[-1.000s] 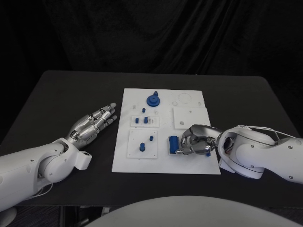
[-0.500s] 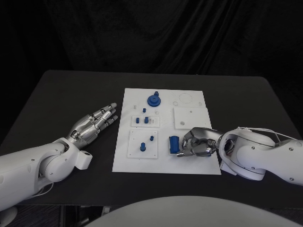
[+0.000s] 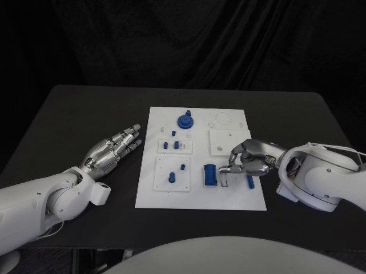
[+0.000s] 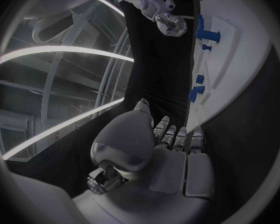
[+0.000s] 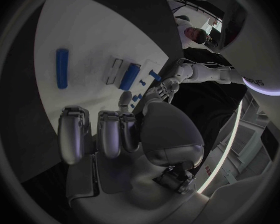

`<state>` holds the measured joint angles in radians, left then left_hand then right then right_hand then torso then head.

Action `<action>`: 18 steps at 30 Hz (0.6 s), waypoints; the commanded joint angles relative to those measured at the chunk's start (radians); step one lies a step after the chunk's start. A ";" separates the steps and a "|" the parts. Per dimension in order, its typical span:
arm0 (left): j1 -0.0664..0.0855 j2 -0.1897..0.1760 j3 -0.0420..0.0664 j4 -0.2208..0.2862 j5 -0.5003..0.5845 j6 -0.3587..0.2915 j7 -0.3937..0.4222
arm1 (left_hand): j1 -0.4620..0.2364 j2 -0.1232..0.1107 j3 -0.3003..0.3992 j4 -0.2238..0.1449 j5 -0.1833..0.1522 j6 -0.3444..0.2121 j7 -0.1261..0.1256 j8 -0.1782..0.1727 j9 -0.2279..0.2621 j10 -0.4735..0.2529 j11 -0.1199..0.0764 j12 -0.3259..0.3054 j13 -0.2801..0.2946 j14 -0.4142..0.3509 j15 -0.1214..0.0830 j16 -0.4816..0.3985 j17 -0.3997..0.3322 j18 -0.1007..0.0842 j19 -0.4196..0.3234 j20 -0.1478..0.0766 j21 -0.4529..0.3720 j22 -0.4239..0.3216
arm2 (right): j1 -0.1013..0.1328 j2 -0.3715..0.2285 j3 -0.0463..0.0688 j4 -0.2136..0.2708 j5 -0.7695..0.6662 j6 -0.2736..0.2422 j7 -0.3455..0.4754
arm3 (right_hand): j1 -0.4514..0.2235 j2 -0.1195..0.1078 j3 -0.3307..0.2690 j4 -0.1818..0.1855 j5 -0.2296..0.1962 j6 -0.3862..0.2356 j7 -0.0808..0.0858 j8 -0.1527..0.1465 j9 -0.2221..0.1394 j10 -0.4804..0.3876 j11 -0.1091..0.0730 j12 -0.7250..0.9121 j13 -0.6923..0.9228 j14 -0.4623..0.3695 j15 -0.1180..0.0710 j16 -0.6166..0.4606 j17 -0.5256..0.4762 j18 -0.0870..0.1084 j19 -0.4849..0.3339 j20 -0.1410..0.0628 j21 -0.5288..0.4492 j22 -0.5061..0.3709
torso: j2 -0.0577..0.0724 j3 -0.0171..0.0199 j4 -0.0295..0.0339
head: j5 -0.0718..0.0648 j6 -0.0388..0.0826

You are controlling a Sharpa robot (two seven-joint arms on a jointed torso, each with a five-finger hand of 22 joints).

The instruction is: Assemble the parts on the task board

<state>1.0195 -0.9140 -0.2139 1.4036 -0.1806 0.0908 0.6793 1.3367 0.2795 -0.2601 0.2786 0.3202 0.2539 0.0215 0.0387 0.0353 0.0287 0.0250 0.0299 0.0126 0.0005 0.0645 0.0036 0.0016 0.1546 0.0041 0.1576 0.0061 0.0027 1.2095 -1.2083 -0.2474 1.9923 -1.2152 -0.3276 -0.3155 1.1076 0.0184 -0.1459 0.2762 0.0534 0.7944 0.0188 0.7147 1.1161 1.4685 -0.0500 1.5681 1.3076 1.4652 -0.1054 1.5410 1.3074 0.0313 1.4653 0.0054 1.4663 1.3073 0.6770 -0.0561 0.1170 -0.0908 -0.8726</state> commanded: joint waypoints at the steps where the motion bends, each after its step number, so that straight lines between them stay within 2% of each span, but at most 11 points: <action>1: -0.001 0.002 0.001 0.003 0.004 0.002 0.054 | 0.013 0.001 0.003 0.001 0.006 0.005 -0.002 0.004 0.001 0.000 0.001 0.005 0.000 0.000 0.007 -0.004 -0.002 0.009 -0.002 0.006 -0.004 0.001 | 0.027 -0.028 0.000 0.014 -0.007 -0.007 -0.034 | -0.027 0.023 -0.001 0.013 0.001 0.002 0.005 -0.038 -0.039 0.102 0.007 0.003 0.263 0.090 0.002 0.002 0.184 -0.003 0.059 0.002 0.001 0.225 | -0.002 -0.0010 -0.0001 | -0.005 0.000; 2: -0.001 0.003 0.001 0.003 0.004 0.001 0.054 | 0.013 0.001 0.003 0.001 0.006 0.005 -0.002 0.004 0.001 0.000 0.001 0.005 0.000 0.000 0.007 -0.004 -0.002 0.009 -0.002 0.006 -0.004 0.001 | 0.032 -0.035 0.000 0.014 -0.010 0.001 -0.043 | -0.046 0.042 -0.003 0.013 0.008 0.010 0.008 -0.060 -0.061 0.102 0.009 0.003 0.263 0.090 0.004 0.002 0.184 -0.003 0.059 0.004 0.000 0.225 | -0.002 -0.0012 0.0009 | -0.006 0.000; 3: -0.001 0.003 0.001 0.003 0.004 0.000 0.053 | 0.013 0.001 0.003 0.001 0.006 0.007 -0.002 0.004 0.002 0.000 0.001 0.006 0.000 0.000 0.007 -0.004 -0.002 0.009 -0.001 0.006 -0.003 0.002 | 0.037 -0.042 0.000 0.014 -0.016 0.010 -0.051 | -0.071 0.063 -0.007 0.013 0.040 0.018 0.009 -0.082 -0.084 0.102 0.012 0.003 0.263 0.091 0.005 0.002 0.185 -0.003 0.059 0.006 0.002 0.226 | -0.003 -0.0022 0.0022 | -0.010 0.000; 4: -0.001 0.004 0.001 0.003 0.004 -0.001 0.053 | 0.013 0.001 0.003 0.001 0.006 0.007 -0.002 0.004 0.002 0.000 0.001 0.006 0.000 0.000 0.007 -0.004 -0.002 0.009 -0.001 0.006 -0.003 0.002 | 0.041 -0.049 -0.001 0.011 -0.026 0.025 -0.063 | -0.098 0.080 -0.019 0.015 0.095 0.039 0.015 -0.128 -0.132 0.102 0.013 0.003 0.263 0.091 0.011 0.002 0.185 -0.003 0.060 0.008 0.003 0.226 | -0.002 -0.0024 0.0035 | -0.012 0.000; 6: -0.001 0.004 0.001 0.004 0.004 -0.003 0.054 | 0.013 0.001 0.003 0.001 0.006 0.009 -0.001 0.005 0.002 0.001 0.001 0.006 0.000 0.000 0.007 -0.004 -0.002 0.008 -0.001 0.006 -0.003 0.002 | 0.047 -0.059 -0.001 0.001 -0.048 0.057 -0.093 | -0.091 0.111 -0.007 0.013 0.245 0.063 0.018 -0.183 -0.187 0.102 0.018 0.003 0.263 0.090 0.013 0.002 0.184 -0.003 0.059 0.012 0.002 0.226 | -0.002 -0.0024 0.0036 | -0.016 0.000; 8: -0.001 0.003 0.001 0.005 0.004 -0.003 0.054 | 0.014 0.000 0.003 0.001 0.006 0.009 -0.001 0.005 0.002 0.001 0.001 0.007 0.000 0.000 0.007 -0.004 -0.002 0.008 -0.001 0.006 -0.003 0.002 | 0.049 -0.063 -0.001 -0.006 -0.069 0.084 -0.119 | -0.081 0.108 -0.004 0.014 0.345 0.094 0.021 -0.236 -0.240 0.102 0.021 0.003 0.263 0.089 0.015 -0.001 0.177 -0.002 0.057 0.014 -0.002 0.224 | -0.001 -0.0013 0.0015 | -0.016 0.000; 9: -0.001 0.003 0.001 0.005 0.004 -0.003 0.054 | 0.014 0.000 0.003 0.001 0.006 0.009 -0.001 0.005 0.002 0.001 0.001 0.007 0.000 0.000 0.007 -0.004 -0.002 0.008 -0.001 0.006 -0.003 0.002 | 0.049 -0.065 -0.001 -0.008 -0.080 0.097 -0.131 | -0.081 0.108 -0.004 0.014 0.345 0.094 0.021 -0.236 -0.240 0.102 0.021 0.003 0.263 0.089 0.015 -0.001 0.177 -0.002 0.057 0.014 -0.002 0.224 | 0.000 -0.0010 0.0004 | -0.016 0.000; 12: -0.001 0.002 0.001 0.005 0.004 -0.003 0.055 | 0.014 0.000 0.003 0.001 0.006 0.009 -0.001 0.005 0.002 0.001 0.001 0.007 0.000 0.000 0.007 -0.004 -0.002 0.008 -0.001 0.006 -0.003 0.002 | 0.046 -0.070 -0.002 -0.014 -0.143 0.155 -0.185 | -0.050 0.088 0.005 0.008 0.400 0.120 0.024 -0.281 -0.283 0.102 0.023 0.003 0.263 0.087 0.017 -0.003 0.169 -0.001 0.057 0.017 -0.003 0.224 | -0.001 -0.0020 0.0007 | -0.020 0.000; 16: -0.001 0.002 0.001 0.004 0.004 -0.002 0.055 | 0.014 0.000 0.003 0.001 0.007 0.009 -0.001 0.005 0.002 0.001 0.001 0.007 0.000 0.000 0.007 -0.004 -0.002 0.008 -0.001 0.006 -0.003 0.002 | 0.036 -0.073 -0.002 -0.015 -0.203 0.188 -0.226 | -0.001 0.062 0.020 -0.007 0.451 0.138 0.020 -0.293 -0.291 0.102 0.020 0.003 0.263 0.087 0.015 -0.004 0.167 -0.002 0.058 0.015 -0.001 0.225 | -0.001 -0.0030 0.0007 | -0.024 0.000; 17: -0.001 0.002 0.001 0.004 0.004 -0.002 0.055 | 0.014 0.000 0.003 0.001 0.007 0.009 -0.001 0.005 0.002 0.001 0.001 0.007 0.000 0.000 0.007 -0.004 -0.002 0.008 -0.001 0.006 -0.003 0.002 | 0.032 -0.074 -0.002 -0.014 -0.220 0.191 -0.234 | 0.026 0.052 0.032 -0.020 0.483 0.140 0.018 -0.298 -0.292 0.102 0.018 0.003 0.263 0.088 0.013 -0.004 0.168 -0.002 0.059 0.014 0.000 0.225 | -0.001 -0.0025 0.0011 | -0.028 0.000; 18: -0.001 0.002 0.001 0.004 0.004 -0.001 0.055 | 0.014 0.000 0.003 0.000 0.007 0.009 -0.001 0.005 0.002 0.001 0.002 0.006 0.000 0.000 0.007 -0.004 -0.002 0.008 -0.001 0.005 -0.003 0.002 | 0.027 -0.074 -0.002 -0.014 -0.236 0.193 -0.241 | 0.036 0.048 0.036 -0.024 0.493 0.141 0.017 -0.300 -0.293 0.102 0.018 0.003 0.263 0.088 0.012 -0.003 0.169 -0.002 0.059 0.013 0.001 0.225 | -0.001 -0.0023 0.0011 | -0.029 0.000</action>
<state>1.0195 -0.9132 -0.2139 1.4053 -0.1805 0.0884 0.6793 1.3435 0.2806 -0.2601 0.2786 0.3240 0.2539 0.0215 0.0387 0.0356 0.0287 0.0250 0.0299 0.0126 0.0004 0.0645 0.0036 0.0009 0.1547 0.0041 0.1575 0.0061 0.0035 1.2416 -1.2801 -0.2489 1.9763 -1.3543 -0.1977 -0.4746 1.1370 0.0685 -0.1132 0.2540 0.5389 0.9288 0.0352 0.4168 0.8244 1.4684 -0.0319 1.5681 1.3079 1.4635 -0.0961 1.5410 1.3074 0.0314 1.4688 0.0163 1.4663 1.3073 0.6758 -0.0582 0.1179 -0.1155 -0.8725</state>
